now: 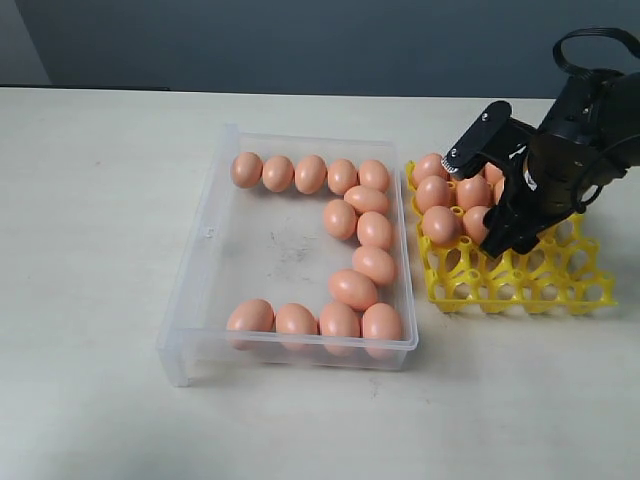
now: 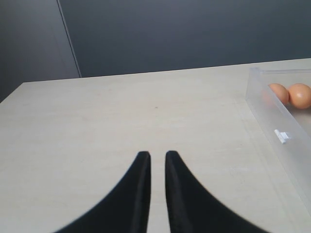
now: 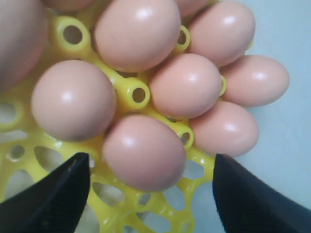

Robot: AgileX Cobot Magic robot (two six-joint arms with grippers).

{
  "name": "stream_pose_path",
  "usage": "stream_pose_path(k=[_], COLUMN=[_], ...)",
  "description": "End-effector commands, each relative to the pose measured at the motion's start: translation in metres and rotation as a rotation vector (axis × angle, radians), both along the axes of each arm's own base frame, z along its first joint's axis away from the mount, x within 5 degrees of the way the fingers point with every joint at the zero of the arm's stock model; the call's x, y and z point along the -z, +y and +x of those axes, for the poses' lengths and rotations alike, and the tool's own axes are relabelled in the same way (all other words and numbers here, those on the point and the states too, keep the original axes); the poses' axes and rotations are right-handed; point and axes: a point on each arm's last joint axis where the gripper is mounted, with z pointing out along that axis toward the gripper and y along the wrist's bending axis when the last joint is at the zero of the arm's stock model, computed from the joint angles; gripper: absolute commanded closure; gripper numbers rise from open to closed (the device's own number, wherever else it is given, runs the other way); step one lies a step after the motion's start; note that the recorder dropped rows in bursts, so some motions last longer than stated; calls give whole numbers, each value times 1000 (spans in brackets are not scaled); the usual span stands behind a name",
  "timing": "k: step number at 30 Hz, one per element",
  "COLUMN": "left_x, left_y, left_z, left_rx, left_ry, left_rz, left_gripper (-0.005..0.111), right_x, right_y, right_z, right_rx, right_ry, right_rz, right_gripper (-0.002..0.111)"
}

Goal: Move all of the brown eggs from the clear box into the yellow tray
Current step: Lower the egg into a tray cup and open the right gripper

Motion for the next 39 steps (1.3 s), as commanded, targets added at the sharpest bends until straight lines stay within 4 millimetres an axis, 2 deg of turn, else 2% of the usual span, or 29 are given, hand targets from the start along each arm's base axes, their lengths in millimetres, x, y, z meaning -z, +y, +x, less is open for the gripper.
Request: stream_pose_path(k=[1,9,14,17,19,27,34,39], left_x=[1,1,1,1,1,1,1,1], left_y=[0,0,0,0,0,0,0,0], left_z=[0,0,0,0,0,0,0,0], left_rx=[3,3,3,3,3,3,3,3], left_ry=[-6,-6,-6,-6,-6,-6,-6,-6], left_rz=[-2,-2,-2,-2,-2,-2,-2,-2], left_gripper=[95,95,95,95,95,95,95,95], right_x=[0,-5,-29,-43,-46,-34,-11,-10], right_y=[-1,-5,-11,-6,-5,-9,-10,-13], right_z=[1,2,8,11,11,16,21,23], right_rx=[-3,44,271,321,332,339,337,360], right_ry=[-11,-26,-79,-88,-90,-91,-45,-72], right_rz=[1,-30,-22,58,81,3,-65,-92], right_gripper=[38,39,39,39,39,39,39,43])
